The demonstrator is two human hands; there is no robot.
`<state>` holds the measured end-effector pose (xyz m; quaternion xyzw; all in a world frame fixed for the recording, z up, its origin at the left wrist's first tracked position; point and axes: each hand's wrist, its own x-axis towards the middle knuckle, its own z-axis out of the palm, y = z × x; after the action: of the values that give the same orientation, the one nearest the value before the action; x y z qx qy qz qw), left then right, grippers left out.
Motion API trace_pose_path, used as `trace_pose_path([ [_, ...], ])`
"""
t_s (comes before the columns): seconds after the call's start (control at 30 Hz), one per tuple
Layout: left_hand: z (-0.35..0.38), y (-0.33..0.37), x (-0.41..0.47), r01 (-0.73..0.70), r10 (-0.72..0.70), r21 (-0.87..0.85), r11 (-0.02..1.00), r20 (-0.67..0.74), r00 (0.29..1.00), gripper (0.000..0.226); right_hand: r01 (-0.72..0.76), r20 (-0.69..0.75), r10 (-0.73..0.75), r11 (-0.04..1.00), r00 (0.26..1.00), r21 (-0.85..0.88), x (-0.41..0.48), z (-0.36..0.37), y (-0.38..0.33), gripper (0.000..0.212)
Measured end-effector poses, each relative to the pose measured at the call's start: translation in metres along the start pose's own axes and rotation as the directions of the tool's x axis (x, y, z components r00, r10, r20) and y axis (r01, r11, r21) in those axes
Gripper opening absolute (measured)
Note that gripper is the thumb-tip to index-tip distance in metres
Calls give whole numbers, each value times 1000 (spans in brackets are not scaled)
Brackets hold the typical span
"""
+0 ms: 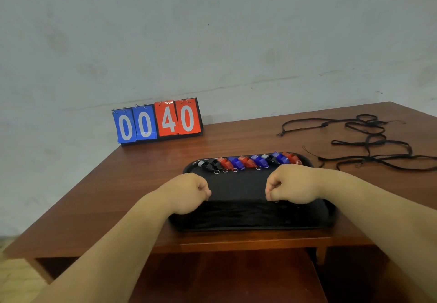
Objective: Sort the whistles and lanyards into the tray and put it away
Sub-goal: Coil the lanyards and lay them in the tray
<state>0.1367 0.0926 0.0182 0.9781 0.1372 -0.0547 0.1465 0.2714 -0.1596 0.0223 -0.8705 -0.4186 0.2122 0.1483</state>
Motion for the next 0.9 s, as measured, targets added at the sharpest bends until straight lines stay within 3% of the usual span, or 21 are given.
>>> trace_pose_path([
  [0.4, -1, 24, -2, -24, 25, 152, 988, -5, 1000, 21, 1, -49, -9, 987, 999, -163, -14, -9, 5, 20],
  [0.6, 1, 64, 14, -116, 120, 89, 989, -37, 992, 22, -15, -261, -24, 989, 965, -144, -34, -30, 52, 22],
  [0.9, 17, 177, 67, -344, 340, -18, 939, -113, 934, 39, -194, -538, 174, 981, 825, 21, -64, -50, 159, 43],
])
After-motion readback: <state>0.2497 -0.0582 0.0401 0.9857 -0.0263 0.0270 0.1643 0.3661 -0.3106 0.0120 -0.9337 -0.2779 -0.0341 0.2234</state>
